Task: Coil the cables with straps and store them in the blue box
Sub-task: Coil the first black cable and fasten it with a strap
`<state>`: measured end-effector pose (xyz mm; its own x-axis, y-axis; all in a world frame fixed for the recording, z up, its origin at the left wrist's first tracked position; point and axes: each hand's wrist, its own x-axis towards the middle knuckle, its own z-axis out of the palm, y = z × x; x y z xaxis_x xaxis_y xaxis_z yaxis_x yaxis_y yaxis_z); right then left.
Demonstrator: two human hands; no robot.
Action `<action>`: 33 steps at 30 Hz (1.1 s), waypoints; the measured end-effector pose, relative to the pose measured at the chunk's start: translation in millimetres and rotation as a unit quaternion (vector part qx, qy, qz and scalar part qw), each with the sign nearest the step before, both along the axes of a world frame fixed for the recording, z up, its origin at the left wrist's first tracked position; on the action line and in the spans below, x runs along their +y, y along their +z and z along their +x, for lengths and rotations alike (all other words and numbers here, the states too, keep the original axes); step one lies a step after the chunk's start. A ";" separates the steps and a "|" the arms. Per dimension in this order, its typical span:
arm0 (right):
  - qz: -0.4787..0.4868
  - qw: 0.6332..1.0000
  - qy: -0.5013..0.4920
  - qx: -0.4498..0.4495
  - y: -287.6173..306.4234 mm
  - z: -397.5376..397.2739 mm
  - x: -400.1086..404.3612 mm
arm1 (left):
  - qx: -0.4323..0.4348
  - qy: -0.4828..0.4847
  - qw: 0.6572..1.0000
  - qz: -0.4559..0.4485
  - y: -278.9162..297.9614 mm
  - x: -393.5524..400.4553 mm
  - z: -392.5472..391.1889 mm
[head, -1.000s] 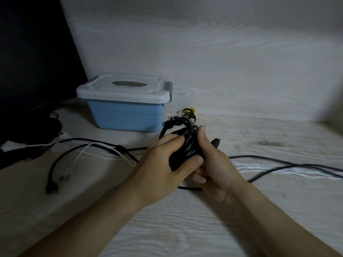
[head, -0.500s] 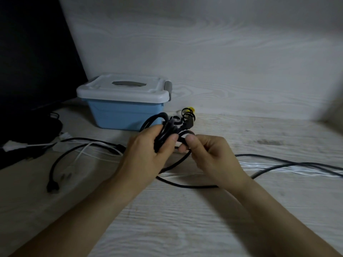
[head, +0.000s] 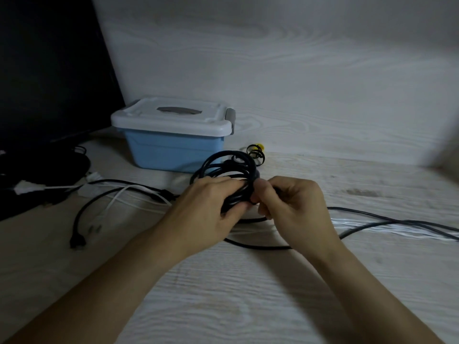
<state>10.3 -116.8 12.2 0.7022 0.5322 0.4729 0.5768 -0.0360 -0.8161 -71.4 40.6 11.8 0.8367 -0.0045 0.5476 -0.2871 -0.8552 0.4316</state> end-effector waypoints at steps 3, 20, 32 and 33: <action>0.015 0.996 -0.007 -0.093 -4.6 3.3 -0.1 | 0.026 0.013 0.999 0.030 1.8 2.8 0.0; -0.040 0.978 0.112 -0.172 -2.8 8.4 -5.5 | 0.073 -0.006 0.997 -0.005 -4.6 17.1 -1.0; -0.023 0.969 0.031 -0.245 -0.3 7.7 -9.0 | 0.047 -0.021 0.989 -0.137 2.1 4.9 -3.7; -0.020 0.966 0.027 -0.256 -1.5 7.1 -8.8 | 0.048 -0.022 0.990 -0.132 1.5 4.5 -3.7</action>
<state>17.5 -125.6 10.7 0.3517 0.5871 0.7291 0.9068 -0.0204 -0.4211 -75.2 45.1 13.3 0.8875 0.0898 0.4520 -0.2685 -0.6963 0.6656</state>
